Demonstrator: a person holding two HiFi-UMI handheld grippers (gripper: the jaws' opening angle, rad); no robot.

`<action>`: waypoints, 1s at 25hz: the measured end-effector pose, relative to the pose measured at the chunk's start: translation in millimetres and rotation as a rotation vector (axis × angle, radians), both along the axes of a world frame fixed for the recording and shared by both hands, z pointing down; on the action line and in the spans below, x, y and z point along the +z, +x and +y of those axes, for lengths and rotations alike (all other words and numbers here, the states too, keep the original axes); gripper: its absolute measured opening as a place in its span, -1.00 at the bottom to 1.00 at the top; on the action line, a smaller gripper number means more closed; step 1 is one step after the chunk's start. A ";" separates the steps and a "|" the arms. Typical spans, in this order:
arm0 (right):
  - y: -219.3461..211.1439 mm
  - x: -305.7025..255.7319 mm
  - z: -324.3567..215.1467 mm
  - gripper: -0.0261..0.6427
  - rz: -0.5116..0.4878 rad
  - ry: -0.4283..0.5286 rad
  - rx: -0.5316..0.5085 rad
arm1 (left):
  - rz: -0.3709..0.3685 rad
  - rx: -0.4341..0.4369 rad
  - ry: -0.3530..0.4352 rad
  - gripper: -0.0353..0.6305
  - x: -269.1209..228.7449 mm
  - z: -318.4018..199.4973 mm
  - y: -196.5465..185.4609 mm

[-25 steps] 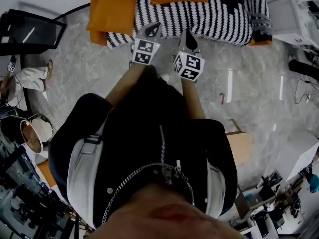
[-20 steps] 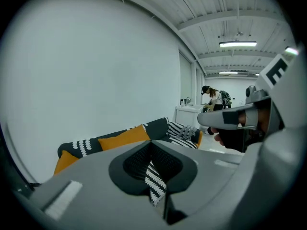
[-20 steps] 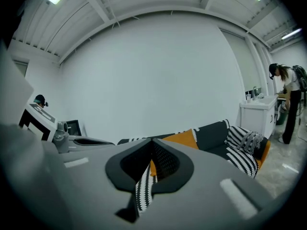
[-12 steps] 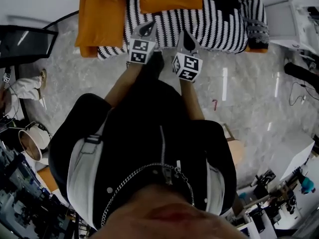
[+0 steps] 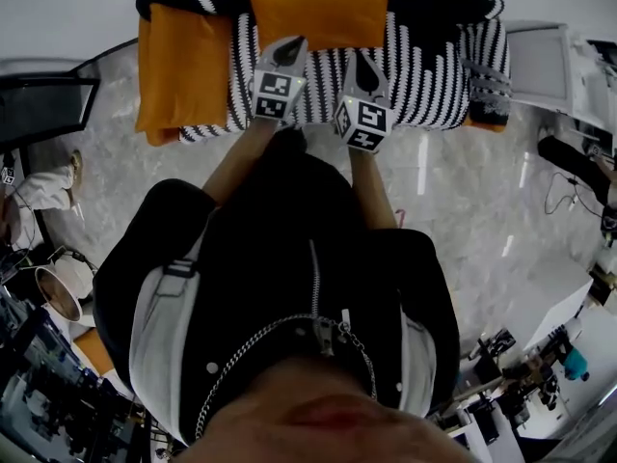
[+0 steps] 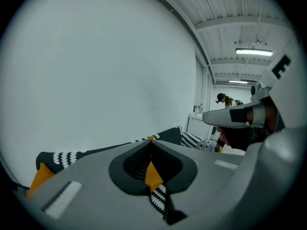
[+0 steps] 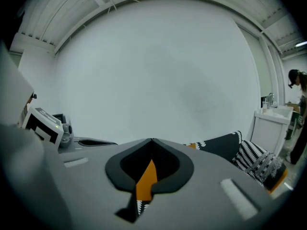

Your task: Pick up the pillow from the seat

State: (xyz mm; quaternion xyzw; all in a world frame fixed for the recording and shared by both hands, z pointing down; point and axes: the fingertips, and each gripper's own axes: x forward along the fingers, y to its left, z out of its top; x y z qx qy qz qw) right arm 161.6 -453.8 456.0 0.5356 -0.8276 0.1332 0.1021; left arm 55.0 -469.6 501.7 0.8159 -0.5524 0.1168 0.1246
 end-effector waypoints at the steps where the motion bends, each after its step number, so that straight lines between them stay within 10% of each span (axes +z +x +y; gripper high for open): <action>1: -5.2 1.0 -7.3 -0.92 0.007 -0.005 -0.003 | 0.006 -0.004 -0.006 -0.87 2.1 -8.1 -5.3; 16: -39.3 17.5 -78.2 -0.92 0.120 -0.084 -0.172 | 0.103 -0.181 -0.078 -0.87 32.8 -69.5 -44.1; 25: -40.7 32.8 -133.5 -0.91 0.066 -0.081 -0.283 | 0.038 -0.345 -0.102 -0.87 43.1 -95.9 -63.9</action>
